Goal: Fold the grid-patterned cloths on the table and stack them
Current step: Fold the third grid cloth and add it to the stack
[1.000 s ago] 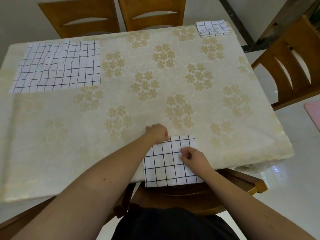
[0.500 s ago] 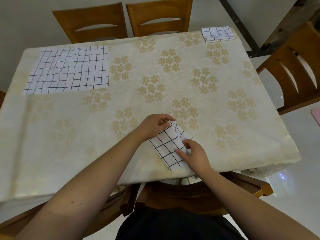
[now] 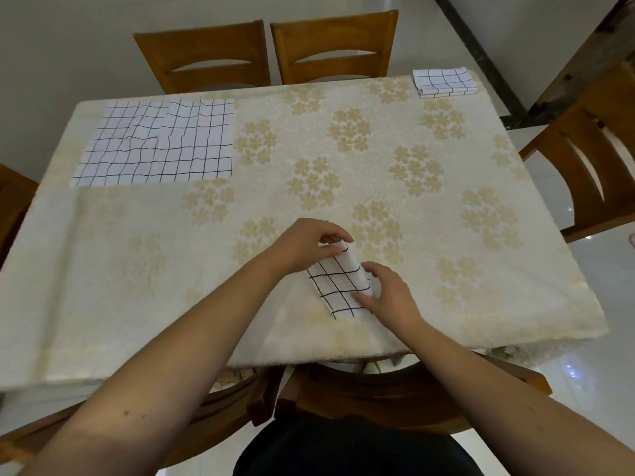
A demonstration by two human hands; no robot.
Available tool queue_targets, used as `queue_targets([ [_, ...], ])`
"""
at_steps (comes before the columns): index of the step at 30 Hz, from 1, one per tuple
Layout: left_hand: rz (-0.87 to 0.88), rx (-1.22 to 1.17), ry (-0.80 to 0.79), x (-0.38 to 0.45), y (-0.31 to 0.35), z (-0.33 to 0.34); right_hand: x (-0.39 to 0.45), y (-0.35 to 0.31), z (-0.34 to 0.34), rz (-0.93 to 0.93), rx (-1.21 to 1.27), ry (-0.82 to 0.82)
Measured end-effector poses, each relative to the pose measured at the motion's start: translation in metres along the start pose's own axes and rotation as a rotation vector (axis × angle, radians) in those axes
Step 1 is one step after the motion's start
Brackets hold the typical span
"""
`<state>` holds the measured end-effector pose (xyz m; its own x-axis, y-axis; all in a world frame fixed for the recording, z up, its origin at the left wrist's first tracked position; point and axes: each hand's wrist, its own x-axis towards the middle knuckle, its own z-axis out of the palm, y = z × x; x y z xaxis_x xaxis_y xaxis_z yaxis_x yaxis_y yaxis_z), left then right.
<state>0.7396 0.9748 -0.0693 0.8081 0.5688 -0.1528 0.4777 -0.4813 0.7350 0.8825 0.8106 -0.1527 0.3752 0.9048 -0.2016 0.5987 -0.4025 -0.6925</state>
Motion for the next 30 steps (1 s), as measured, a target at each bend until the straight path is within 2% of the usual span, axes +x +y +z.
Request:
queue_targets([
  [4,0.143,0.13,0.115,0.003,0.01,-0.013,0.012,-0.004,-0.013,0.023,-0.03,0.163],
  [7,0.294,0.367,0.301,0.005,-0.004,-0.016,0.02,0.002,-0.023,-0.099,-0.128,0.362],
  [10,0.333,0.535,0.407,0.001,-0.033,-0.002,0.022,0.011,-0.028,-0.211,-0.228,0.423],
  [12,0.277,0.516,0.399,-0.009,-0.053,0.016,0.018,0.023,-0.023,-0.245,-0.306,0.38],
  [14,0.201,0.458,0.319,-0.025,-0.073,0.042,0.007,0.037,-0.01,-0.238,-0.392,0.282],
  [18,0.0,0.351,0.112,-0.062,-0.109,0.094,-0.018,0.06,0.015,-0.144,-0.51,-0.006],
  [20,-0.115,0.259,0.074,-0.074,-0.116,0.108,-0.025,0.065,0.017,-0.079,-0.485,-0.077],
  [22,-0.247,0.123,0.141,-0.076,-0.114,0.111,-0.027,0.066,0.016,0.027,-0.392,-0.051],
  [25,-0.517,-0.067,0.242,-0.063,-0.101,0.109,-0.02,0.058,0.013,0.332,-0.046,0.066],
  [27,-0.627,-0.129,0.228,-0.05,-0.099,0.106,-0.011,0.052,0.01,0.495,0.158,0.088],
  [30,-0.674,-0.093,0.156,-0.035,-0.101,0.103,-0.001,0.047,0.008,0.581,0.187,0.04],
])
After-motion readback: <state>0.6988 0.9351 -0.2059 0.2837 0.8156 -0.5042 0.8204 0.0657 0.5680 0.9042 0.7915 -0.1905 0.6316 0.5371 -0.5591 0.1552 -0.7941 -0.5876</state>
